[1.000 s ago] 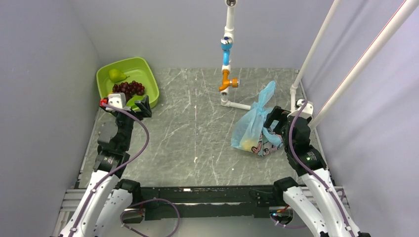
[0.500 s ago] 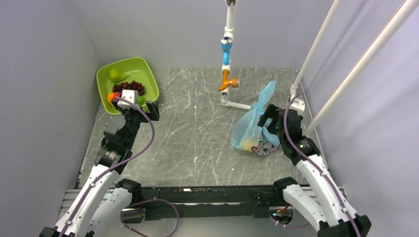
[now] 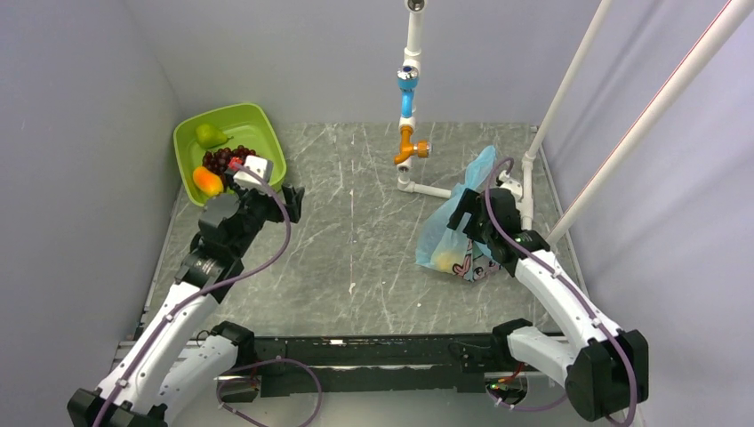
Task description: Take the fake fruits out of the plastic bag
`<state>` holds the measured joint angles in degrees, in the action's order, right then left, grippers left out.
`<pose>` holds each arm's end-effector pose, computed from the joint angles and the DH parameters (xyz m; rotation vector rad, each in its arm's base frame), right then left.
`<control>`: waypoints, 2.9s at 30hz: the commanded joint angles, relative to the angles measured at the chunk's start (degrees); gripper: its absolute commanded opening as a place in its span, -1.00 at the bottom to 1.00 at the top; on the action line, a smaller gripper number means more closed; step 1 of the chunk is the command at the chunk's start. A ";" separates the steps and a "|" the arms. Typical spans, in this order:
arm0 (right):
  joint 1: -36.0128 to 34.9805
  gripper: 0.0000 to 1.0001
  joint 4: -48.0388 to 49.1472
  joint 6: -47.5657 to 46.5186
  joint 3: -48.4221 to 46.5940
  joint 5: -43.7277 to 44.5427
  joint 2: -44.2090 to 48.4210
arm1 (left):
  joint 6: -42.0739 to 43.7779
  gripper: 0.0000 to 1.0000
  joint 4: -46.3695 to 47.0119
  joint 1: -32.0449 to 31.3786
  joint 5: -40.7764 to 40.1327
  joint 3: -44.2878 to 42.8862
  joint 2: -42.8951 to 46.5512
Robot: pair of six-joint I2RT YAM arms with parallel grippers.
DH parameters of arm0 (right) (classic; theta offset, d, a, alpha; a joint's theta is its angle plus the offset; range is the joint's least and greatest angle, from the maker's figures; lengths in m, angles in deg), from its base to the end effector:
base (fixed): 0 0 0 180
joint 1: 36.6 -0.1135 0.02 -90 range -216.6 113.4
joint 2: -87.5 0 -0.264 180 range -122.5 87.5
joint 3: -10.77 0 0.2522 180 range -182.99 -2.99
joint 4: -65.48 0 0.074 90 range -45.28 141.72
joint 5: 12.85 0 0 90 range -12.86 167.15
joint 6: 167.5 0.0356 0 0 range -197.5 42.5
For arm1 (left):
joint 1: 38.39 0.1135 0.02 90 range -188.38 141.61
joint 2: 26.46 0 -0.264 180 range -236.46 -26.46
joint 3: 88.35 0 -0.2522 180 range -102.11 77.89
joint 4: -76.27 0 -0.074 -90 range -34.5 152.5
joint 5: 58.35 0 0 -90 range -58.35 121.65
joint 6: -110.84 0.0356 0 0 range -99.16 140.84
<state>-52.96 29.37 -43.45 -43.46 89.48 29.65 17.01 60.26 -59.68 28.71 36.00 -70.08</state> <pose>0.2083 0.0532 0.2516 0.4591 2.2081 0.2299 0.1729 -0.0654 0.3406 0.2111 1.6347 -0.2930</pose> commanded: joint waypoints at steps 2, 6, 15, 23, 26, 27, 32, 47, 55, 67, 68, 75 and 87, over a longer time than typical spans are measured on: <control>-0.20 0.71 5.33 4.44 1.18 -1.25 -1.64 | 0.43 0.98 -3.54 -1.37 3.99 -3.97 -3.40; -1.06 0.37 7.91 3.55 2.64 -3.24 -1.03 | 0.89 0.99 -5.80 -1.90 5.14 -5.47 -5.84; -12.32 -0.29 12.04 8.90 6.99 -0.88 0.64 | 1.68 0.99 -8.50 -1.90 12.62 -7.95 -10.15; -28.29 -0.62 15.59 13.19 7.40 3.17 -0.83 | 2.33 0.99 -9.95 -1.90 14.86 -9.09 -12.71; -32.45 -0.63 15.21 14.36 6.07 3.57 -2.08 | 2.56 0.99 -10.46 -1.99 17.15 -9.52 -13.39; -34.40 -0.63 15.76 15.32 6.03 3.68 -2.55 | 2.61 0.97 -10.32 -1.99 17.84 -9.57 -13.61; -44.80 -0.64 17.70 17.80 3.03 8.50 -7.38 | 3.13 0.91 -11.83 -2.14 18.97 -10.49 -15.23; -51.01 0.41 15.76 10.93 -1.22 18.18 -5.01 | 7.00 0.66 -18.37 -9.05 34.76 -16.07 -23.68; -35.73 0.72 9.24 8.80 5.32 10.12 7.52 | 8.80 0.69 -20.02 -14.66 29.52 -16.60 -26.96; -30.84 0.12 19.04 -8.95 6.12 -10.46 3.64 | 11.02 0.54 -25.27 -24.21 20.76 -19.38 -34.82; -30.84 -0.14 20.07 -9.81 6.37 -10.61 2.72 | 10.79 0.48 -25.49 -24.49 20.17 -19.78 -35.51; -30.86 -0.21 28.25 -16.97 9.48 -13.52 -0.68 | 10.31 -0.05 -26.25 -24.83 18.76 -21.37 -37.59; -40.83 0.05 34.29 -23.96 10.41 5.30 -4.79 | 11.84 -1.00 -27.18 -24.83 22.59 -22.12 -36.47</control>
<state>-90.91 56.63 -63.43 -33.63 84.28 23.82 27.72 32.99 -84.34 49.06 16.05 -107.87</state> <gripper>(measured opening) 0.565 0.012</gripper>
